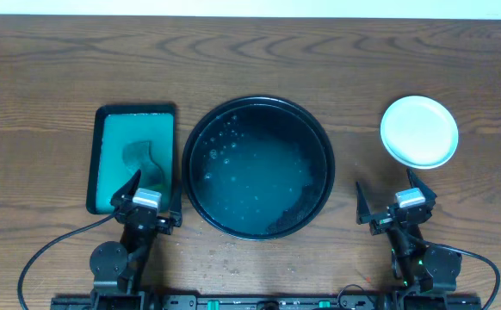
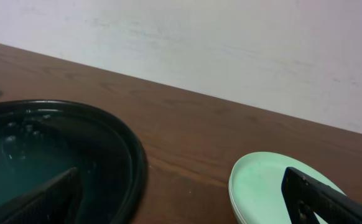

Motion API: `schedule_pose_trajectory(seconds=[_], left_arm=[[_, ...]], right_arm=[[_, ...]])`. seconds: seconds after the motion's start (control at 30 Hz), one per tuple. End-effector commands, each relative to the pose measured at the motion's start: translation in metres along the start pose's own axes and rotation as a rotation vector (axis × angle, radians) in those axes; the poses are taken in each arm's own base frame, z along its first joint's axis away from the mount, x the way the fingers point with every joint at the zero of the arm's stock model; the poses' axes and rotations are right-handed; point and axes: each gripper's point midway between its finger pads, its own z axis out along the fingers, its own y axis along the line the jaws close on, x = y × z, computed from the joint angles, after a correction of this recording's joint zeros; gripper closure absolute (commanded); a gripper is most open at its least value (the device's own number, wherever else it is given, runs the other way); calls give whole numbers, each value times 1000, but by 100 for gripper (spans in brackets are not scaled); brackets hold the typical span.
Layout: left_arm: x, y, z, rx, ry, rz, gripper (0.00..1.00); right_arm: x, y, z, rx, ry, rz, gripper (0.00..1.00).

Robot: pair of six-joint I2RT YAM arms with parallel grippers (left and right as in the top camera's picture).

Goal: Clean dirty plates on tray and stack at the side

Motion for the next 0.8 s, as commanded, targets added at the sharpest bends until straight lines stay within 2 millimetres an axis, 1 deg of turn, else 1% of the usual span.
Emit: schedule_pose_trajectory(seconds=[0.0, 0.17, 0.3, 0.37, 0.77], left_arm=[[16, 6, 0, -39, 55, -49, 18], [17, 10, 0, -62, 56, -72, 18], [24, 38, -5, -236, 62, -266, 18], [26, 45, -7, -279, 62, -292, 18], [26, 45, -7, -280, 65, -281, 18]], right_arm=[[1, -3, 0, 15, 2, -10, 1], [1, -3, 0, 15, 2, -10, 1], [1, -3, 0, 15, 2, -10, 1], [1, -3, 0, 15, 2, -10, 1], [1, -3, 0, 15, 2, -10, 1]])
